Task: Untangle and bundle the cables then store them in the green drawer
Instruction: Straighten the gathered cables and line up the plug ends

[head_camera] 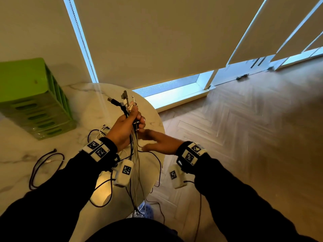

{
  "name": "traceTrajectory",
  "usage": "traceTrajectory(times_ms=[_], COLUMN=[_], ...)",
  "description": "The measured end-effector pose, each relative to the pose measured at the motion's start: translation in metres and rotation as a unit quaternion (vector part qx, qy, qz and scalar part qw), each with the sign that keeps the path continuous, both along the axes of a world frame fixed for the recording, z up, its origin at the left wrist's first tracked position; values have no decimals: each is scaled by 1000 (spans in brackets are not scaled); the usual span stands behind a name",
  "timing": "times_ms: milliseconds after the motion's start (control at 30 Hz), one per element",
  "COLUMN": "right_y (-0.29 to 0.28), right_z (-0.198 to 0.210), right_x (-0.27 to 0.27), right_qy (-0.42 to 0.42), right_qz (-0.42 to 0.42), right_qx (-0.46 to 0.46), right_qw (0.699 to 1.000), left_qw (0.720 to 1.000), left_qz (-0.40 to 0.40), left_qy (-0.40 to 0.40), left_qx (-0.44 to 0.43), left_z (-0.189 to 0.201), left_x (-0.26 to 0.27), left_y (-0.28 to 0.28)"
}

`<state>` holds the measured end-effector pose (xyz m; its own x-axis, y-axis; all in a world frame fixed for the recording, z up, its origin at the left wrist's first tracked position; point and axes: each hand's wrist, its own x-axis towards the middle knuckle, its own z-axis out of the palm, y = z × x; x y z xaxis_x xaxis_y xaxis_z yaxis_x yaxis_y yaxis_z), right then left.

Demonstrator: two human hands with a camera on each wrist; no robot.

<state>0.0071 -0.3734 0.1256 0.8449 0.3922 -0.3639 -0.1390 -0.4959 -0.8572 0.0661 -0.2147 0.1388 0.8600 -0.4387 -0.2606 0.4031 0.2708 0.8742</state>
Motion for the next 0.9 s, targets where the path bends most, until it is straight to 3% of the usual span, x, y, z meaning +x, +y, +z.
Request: traceTrajectory(times_ms=[133,233,300,400,500,633,767,833,900], right_y=[32,44,45,32,16,16,21,23,28], right_z=[-2,-7,-1,3,0,-1,-1,4,13], right_x=[4,2,0,5,12,11,3,1,-2], right_qy=[1,35,69,37,-35,8,46,12,-42], right_qz=[-51,-92,-110,-156,-141,-75,-12,-7,-44], right_qx=[95,154,178,109,-5,-22,-51,-57,-10], right_qw=[994,983,975,981,989,997,998,998,998], left_qw=[995,967,966,970,972,984,977,975,955], left_qz=[2,-70,-102,-122,-165,-154,-144,-114,-106], left_qy=[-71,-164,-144,-112,-97,-74,-114,-133,-189], left_qx=[72,182,189,177,140,48,109,135,204], left_z=[3,9,14,18,24,42,41,36,33], left_x=[0,-1,0,5,1,-7,-7,-4,-1], left_y=[6,10,11,16,14,2,5,9,13])
